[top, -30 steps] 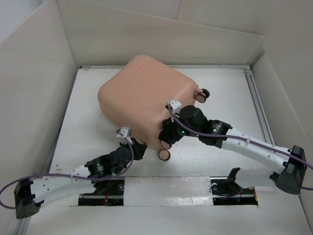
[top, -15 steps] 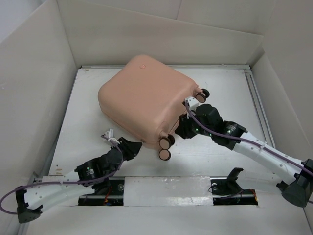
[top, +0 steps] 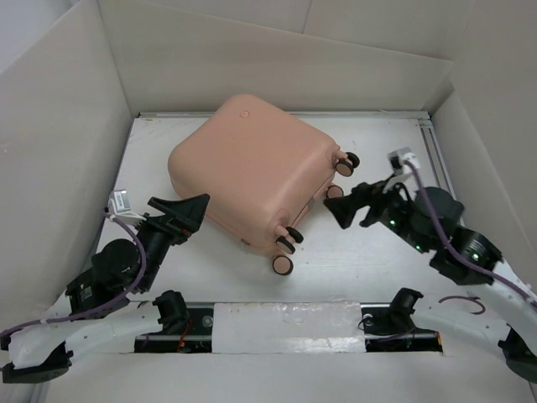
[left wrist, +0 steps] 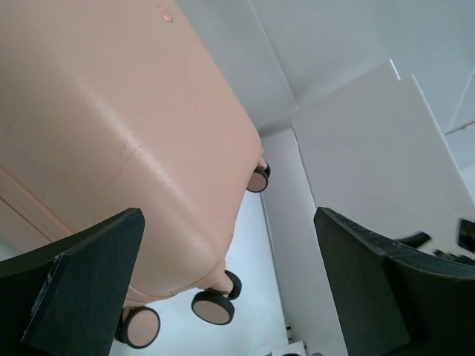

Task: Pack the luggage

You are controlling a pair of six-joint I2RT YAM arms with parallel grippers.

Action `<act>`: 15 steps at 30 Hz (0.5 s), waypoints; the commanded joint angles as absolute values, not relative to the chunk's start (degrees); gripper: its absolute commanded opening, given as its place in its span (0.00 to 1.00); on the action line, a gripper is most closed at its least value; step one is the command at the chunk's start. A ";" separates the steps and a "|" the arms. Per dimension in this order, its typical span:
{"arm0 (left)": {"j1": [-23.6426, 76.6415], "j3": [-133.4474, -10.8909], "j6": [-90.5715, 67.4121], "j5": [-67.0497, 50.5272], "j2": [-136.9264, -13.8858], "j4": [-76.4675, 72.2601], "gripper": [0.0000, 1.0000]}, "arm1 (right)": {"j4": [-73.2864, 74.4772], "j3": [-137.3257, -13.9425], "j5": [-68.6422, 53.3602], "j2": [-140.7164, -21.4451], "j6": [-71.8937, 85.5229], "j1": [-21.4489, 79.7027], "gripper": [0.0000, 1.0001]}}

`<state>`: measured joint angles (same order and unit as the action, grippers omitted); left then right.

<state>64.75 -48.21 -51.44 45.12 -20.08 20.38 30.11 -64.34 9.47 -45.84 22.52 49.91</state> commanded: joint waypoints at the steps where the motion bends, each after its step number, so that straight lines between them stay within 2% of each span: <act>1: 64.51 -50.45 -49.04 47.55 -20.31 27.33 1.00 | 32.25 -67.14 24.30 -39.39 26.45 50.10 1.00; 8: 64.51 -51.16 -49.05 47.02 -8.19 28.39 1.00 | 36.82 -67.15 43.98 -27.78 32.86 48.16 1.00; 15: 64.51 -47.99 -43.34 49.91 2.64 27.33 1.00 | 34.72 -59.34 58.42 -18.90 34.28 49.39 1.00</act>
<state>64.60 -49.76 -46.81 47.94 -0.21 26.28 35.14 -62.41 47.97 -20.10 32.93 48.47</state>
